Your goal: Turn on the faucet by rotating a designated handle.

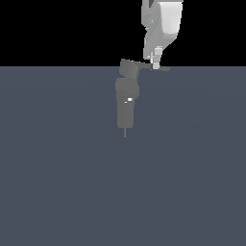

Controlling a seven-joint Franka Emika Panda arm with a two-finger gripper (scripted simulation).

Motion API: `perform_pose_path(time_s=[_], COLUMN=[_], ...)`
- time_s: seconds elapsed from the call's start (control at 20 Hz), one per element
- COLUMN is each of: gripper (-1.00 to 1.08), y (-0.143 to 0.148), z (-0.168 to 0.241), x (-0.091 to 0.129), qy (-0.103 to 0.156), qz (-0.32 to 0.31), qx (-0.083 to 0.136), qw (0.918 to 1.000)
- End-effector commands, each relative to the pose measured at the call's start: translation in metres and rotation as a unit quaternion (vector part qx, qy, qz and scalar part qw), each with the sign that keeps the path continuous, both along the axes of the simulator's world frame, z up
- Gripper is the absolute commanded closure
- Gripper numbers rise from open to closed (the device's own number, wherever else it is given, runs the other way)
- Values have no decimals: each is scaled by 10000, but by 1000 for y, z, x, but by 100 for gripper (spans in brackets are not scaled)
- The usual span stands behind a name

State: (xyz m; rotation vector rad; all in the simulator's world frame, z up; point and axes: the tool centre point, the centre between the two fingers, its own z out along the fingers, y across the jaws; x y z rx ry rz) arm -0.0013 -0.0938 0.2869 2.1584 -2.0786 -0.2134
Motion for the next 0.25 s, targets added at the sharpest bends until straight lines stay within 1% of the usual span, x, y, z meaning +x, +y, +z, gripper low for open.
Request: perform_pose_path(time_s=[0.0, 0.2], gripper=[108, 108], y=[-30, -38], z=[-2, -3], x=[1, 7], qy=[4, 0], qz=[-198, -210], qx=[-46, -47], qw=[9998, 9998])
